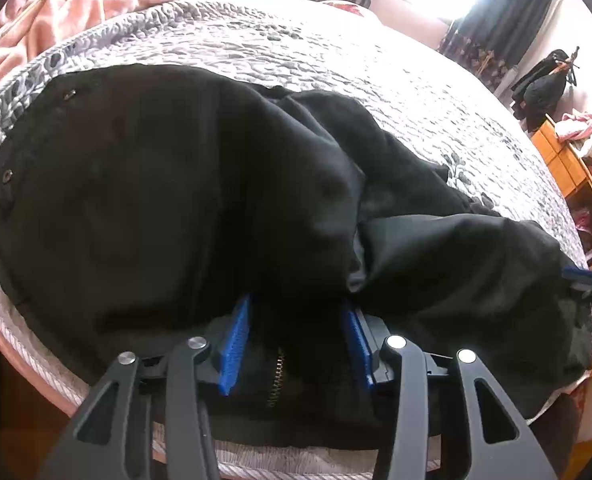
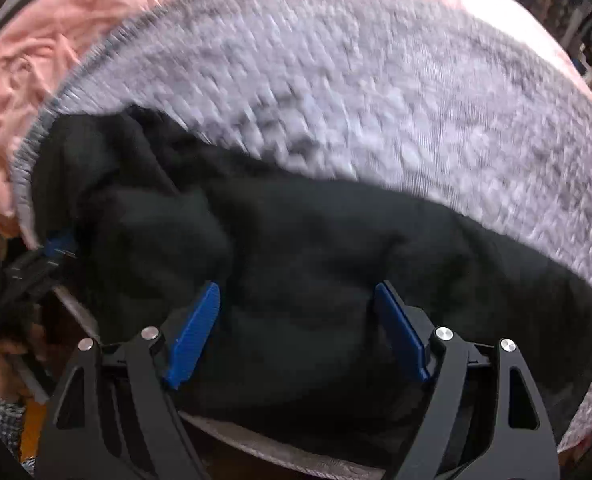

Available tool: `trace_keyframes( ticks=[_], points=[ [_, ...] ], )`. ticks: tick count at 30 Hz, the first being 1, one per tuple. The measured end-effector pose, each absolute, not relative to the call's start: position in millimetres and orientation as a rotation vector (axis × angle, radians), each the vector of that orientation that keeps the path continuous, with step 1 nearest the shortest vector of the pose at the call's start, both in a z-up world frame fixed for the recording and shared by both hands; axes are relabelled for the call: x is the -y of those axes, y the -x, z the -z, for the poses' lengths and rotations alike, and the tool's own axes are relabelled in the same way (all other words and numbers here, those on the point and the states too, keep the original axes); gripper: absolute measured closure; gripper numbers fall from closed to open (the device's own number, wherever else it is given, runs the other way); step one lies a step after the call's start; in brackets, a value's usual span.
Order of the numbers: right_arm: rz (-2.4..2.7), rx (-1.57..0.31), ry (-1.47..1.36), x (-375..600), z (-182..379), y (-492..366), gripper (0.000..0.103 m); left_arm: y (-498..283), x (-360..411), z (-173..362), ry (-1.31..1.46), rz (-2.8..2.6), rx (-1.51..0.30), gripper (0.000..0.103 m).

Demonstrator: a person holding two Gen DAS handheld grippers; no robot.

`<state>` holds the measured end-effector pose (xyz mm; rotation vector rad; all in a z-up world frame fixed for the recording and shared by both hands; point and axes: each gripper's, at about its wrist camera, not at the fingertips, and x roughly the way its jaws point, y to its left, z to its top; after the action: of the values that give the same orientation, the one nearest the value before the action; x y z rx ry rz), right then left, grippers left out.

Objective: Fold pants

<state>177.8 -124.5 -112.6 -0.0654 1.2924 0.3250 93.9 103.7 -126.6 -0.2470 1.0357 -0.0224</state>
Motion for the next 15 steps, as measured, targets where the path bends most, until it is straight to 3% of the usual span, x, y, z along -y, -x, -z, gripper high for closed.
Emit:
trace_keyframes(
  ticks=[3,6,9,11,15],
  points=[
    [-0.283,-1.378,0.067,124,152,-182,0.022,-92,-107,134,0.245,0.028,-1.031,0.055],
    [-0.280,-1.352,0.168,114,156,-175,0.019,-87,-110,129,0.270,0.029,-1.026,0.055],
    [-0.294,-1.348,0.196,111,136,-176,0.021,-75,-118,112,0.269,0.024,-0.968,0.054],
    [-0.349,-1.281,0.188,107,106,-178,0.021,-70,-120,107,0.225,0.004,-0.939,0.046],
    [-0.483,-1.201,0.151,79,70,-198,0.021,-75,-126,121,0.210,-0.027,-0.971,0.046]
  ],
)
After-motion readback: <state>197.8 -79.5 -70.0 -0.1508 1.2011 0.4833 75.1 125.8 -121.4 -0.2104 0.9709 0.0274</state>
